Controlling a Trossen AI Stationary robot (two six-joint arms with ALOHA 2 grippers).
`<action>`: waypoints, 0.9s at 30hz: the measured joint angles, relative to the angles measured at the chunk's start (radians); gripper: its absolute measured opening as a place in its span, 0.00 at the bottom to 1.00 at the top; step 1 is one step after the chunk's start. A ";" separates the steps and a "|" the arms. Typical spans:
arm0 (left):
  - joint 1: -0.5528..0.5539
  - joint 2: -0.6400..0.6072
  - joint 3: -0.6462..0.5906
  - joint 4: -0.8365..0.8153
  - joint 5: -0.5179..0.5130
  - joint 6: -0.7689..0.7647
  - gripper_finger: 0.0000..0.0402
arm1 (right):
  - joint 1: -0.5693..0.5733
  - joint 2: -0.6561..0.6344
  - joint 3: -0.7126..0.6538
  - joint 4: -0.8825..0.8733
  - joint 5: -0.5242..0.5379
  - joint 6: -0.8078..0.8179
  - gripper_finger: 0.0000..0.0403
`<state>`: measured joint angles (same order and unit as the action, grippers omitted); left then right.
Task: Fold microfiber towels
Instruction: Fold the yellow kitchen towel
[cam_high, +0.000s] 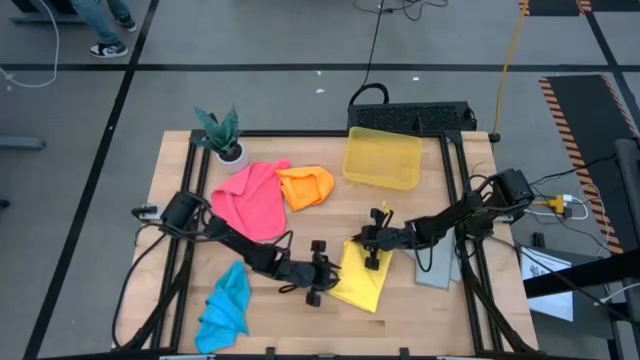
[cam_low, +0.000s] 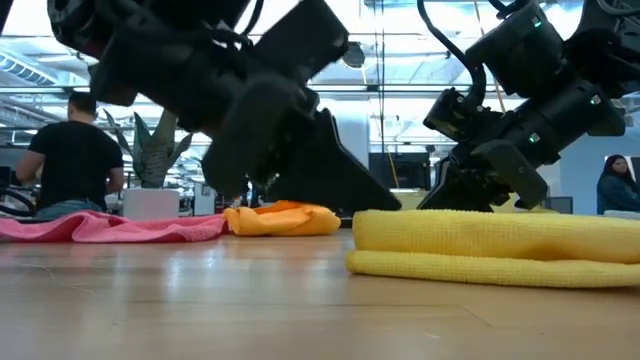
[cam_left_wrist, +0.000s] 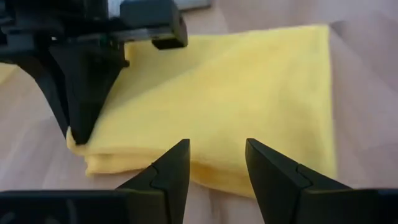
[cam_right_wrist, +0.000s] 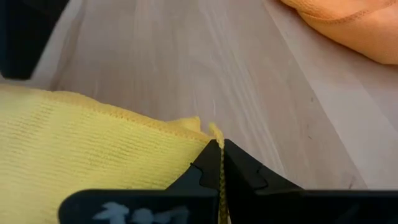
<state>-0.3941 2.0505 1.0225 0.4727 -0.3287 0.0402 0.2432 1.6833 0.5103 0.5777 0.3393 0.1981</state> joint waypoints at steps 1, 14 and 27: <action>0.001 0.005 0.000 -0.004 0.018 0.004 0.40 | 0.000 0.000 0.000 0.000 0.000 0.000 0.00; -0.005 -0.008 0.002 -0.154 0.069 0.015 0.40 | 0.001 0.000 0.000 -0.003 -0.003 0.000 0.00; -0.048 -0.057 -0.001 -0.046 0.088 0.065 0.40 | 0.001 0.000 0.000 0.001 -0.003 0.000 0.00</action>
<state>-0.4418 1.9940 1.0216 0.4263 -0.2410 0.1049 0.2440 1.6833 0.5105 0.5784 0.3359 0.1978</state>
